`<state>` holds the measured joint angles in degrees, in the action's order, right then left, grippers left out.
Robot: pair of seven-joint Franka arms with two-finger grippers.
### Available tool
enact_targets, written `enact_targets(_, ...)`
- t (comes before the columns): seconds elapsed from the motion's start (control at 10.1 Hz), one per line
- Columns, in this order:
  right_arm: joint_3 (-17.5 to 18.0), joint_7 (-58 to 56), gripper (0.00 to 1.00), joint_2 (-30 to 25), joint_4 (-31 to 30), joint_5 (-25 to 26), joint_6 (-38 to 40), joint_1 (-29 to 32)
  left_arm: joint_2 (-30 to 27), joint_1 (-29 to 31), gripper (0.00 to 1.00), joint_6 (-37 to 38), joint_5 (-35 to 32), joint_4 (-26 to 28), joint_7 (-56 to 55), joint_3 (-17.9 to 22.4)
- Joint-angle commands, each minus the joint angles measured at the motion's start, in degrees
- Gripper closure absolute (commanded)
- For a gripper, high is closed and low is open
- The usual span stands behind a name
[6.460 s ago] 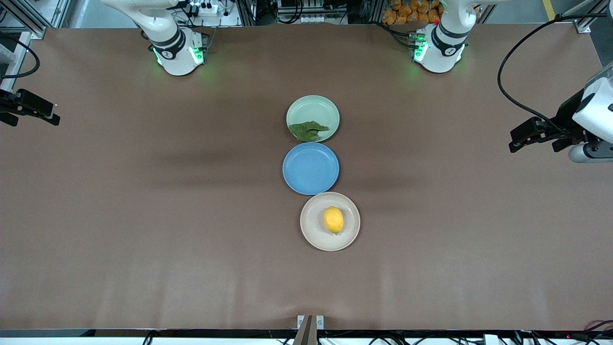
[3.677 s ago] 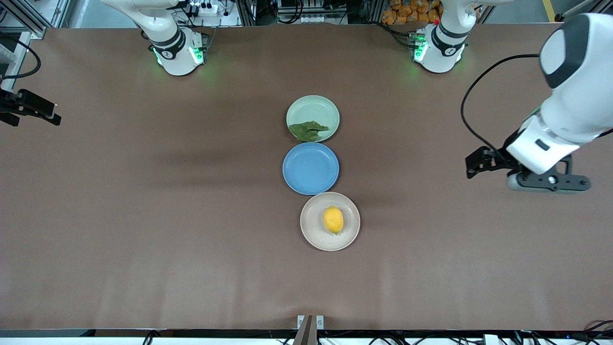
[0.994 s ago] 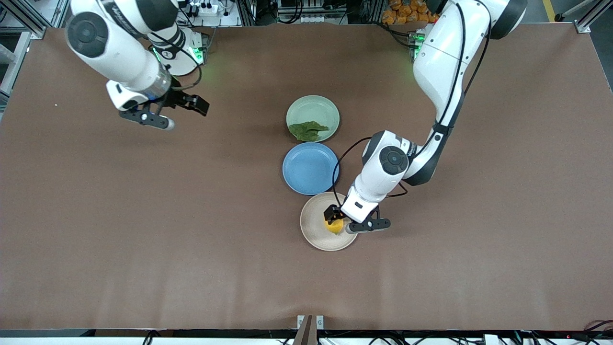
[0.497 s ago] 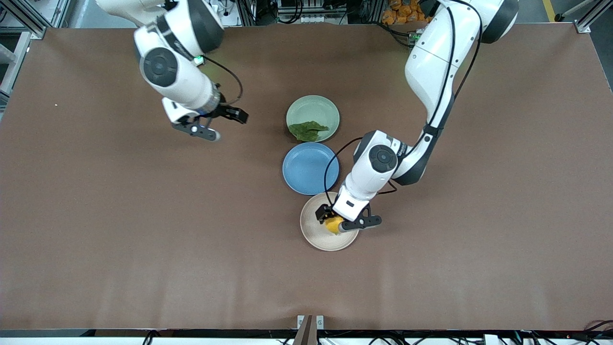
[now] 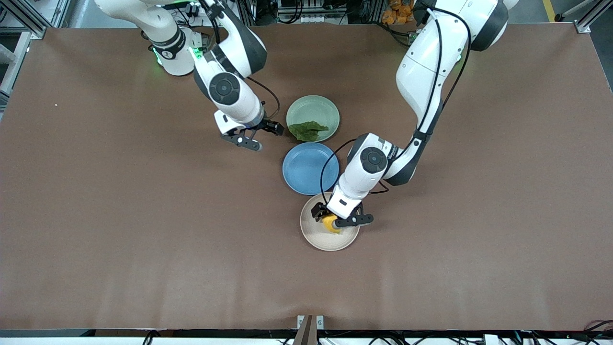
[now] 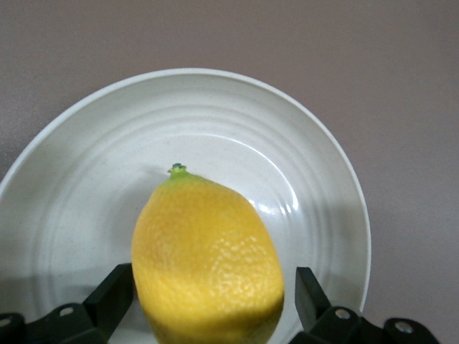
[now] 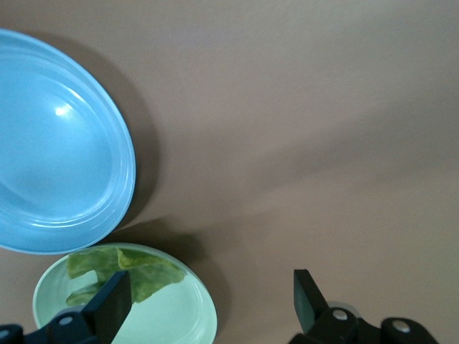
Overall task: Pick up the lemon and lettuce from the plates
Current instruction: 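Grasp the lemon with the left gripper while the right gripper reaches the lettuce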
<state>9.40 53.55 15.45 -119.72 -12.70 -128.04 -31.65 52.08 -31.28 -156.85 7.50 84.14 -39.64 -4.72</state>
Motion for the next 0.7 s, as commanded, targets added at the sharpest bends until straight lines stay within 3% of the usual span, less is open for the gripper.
enact_targets(0.0,-0.3,0.9,0.00,2.5,1.9,-0.7,-0.7,-1.4,1.4,-0.5,0.00,-1.7,-0.8,-1.3,-0.3,0.7)
enact_targets(0.6,-0.3,13.1,0.00,9.0,4.3,-0.7,-9.2,-6.2,2.2,-0.4,0.03,-2.8,-1.1,-1.3,-0.3,0.7)
